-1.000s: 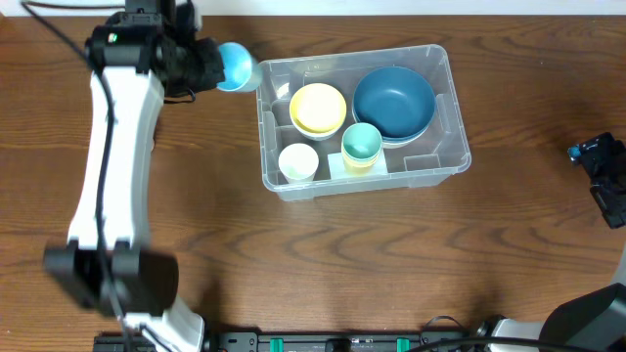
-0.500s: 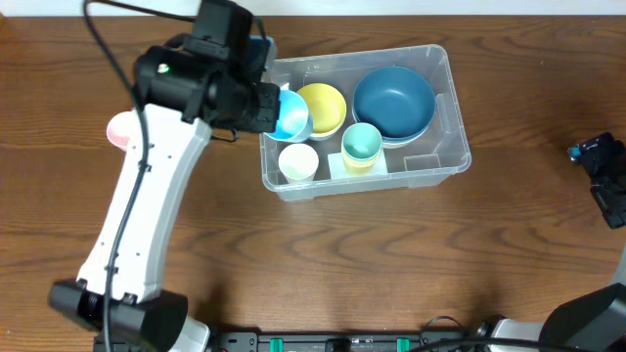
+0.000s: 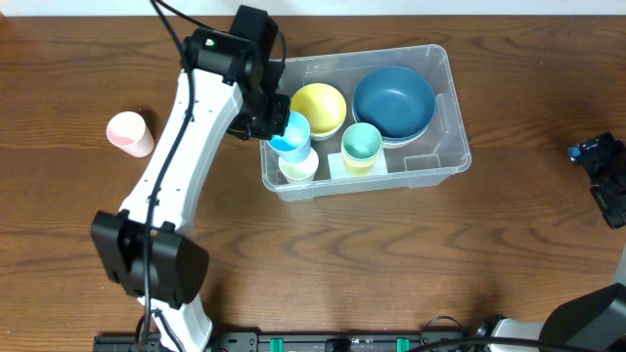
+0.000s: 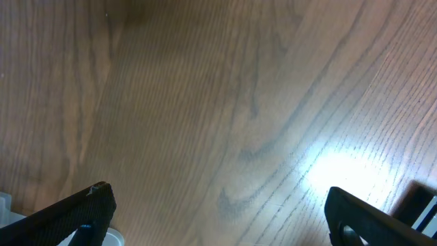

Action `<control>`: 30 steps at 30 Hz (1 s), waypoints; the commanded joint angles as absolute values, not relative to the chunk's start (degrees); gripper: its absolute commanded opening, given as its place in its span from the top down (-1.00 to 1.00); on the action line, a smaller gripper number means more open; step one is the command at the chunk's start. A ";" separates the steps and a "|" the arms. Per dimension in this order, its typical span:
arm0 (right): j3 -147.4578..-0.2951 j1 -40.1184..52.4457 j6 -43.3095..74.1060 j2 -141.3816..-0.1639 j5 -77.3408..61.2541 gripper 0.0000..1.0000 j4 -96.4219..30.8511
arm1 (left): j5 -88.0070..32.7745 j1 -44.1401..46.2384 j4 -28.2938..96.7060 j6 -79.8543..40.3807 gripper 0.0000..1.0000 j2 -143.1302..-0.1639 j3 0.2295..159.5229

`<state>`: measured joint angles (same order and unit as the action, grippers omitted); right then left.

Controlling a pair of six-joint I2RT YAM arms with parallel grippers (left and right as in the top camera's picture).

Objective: Pack container
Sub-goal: 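Carry the light blue cup into the bin onto the cream cup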

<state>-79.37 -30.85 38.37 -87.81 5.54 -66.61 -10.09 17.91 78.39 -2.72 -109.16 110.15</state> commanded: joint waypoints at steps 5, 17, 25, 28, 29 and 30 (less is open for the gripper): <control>-79.37 -31.11 38.94 -87.66 5.76 -0.99 -66.65 | -9.37 17.89 79.70 -1.69 0.88 -111.39 109.51; -79.37 -31.11 38.94 -87.66 5.76 -0.98 -66.63 | -9.34 17.89 77.47 -1.69 0.88 -111.39 106.26; -79.37 -31.11 38.94 -87.66 5.76 -0.98 -66.63 | -9.34 18.11 76.23 -1.65 0.88 -111.39 106.10; -79.37 -31.11 38.94 -87.66 5.76 -0.98 -66.63 | -9.37 18.55 75.94 -1.02 0.88 -111.39 106.10; -79.37 -31.11 38.96 -87.66 5.76 -0.99 -66.63 | -9.34 18.76 75.85 -0.84 0.88 -111.42 106.10; -79.37 -31.11 38.94 -87.66 5.76 -0.98 -66.65 | -9.34 19.00 75.79 -0.82 0.88 -111.44 106.08</control>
